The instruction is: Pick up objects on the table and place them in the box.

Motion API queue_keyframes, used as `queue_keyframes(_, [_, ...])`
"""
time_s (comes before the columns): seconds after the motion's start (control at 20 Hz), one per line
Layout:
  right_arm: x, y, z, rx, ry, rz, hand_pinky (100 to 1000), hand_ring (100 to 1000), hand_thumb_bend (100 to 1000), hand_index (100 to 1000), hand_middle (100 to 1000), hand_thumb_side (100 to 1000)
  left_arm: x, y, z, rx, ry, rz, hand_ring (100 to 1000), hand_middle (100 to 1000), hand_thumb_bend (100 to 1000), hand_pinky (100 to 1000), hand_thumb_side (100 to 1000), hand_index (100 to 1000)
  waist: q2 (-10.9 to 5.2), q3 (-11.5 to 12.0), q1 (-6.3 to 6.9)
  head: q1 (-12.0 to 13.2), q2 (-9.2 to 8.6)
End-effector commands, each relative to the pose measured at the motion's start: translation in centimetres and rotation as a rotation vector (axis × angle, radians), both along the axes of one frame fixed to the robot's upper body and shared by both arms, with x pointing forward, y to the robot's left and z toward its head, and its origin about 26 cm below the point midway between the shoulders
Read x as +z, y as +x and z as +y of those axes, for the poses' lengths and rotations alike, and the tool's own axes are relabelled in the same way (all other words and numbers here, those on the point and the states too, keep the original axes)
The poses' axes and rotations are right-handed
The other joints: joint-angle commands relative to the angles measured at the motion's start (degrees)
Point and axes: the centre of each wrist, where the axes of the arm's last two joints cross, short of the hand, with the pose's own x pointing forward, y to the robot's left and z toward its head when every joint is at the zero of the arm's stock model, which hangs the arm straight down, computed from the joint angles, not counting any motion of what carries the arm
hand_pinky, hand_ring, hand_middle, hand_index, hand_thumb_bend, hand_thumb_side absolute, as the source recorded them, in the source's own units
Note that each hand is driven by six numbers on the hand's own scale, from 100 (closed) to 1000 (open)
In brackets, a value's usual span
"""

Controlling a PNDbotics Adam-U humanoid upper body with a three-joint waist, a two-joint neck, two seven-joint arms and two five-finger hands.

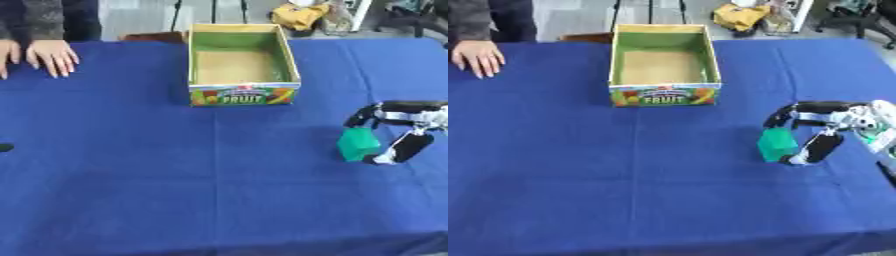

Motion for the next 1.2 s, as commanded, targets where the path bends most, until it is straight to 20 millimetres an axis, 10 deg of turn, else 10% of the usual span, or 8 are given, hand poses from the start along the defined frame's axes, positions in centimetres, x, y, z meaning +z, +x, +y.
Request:
queue_keyframes(0.05, [0.9,0.3,-0.4,-0.007,-0.026,-0.018,702,812,365,914,809,191,0.9,0.1,0.3,-0.007,0.022,-0.023,866,747,573,667,732,764,-0.58,0.01,0.09,-0.05,-0.03])
queue_keyframes(0.65, [-0.4,0.9,0.5,-0.018,-0.011,-0.062,507,520,100,806,556,100,0.9,0.2,0.2,-0.010,0.016,-0.025,867,748,571,667,735,764,-0.35,0.11,0.23,-0.24,-0.19])
queue_keyframes(0.95, [-0.3,1.0,1.0,-0.020,-0.005,-0.178,315,235,100,467,249,100,0.9,0.2,0.2,-0.009,0.016,-0.026,867,748,570,668,735,765,-0.35,0.06,0.16,-0.25,-0.21])
queue_keyframes(1.2, [1.0,0.8,1.7,0.004,0.027,-0.267,308,173,100,392,169,100,0.9,0.2,0.3,-0.008,0.017,-0.025,867,748,569,668,735,765,-0.50,0.10,0.11,-0.11,-0.24])
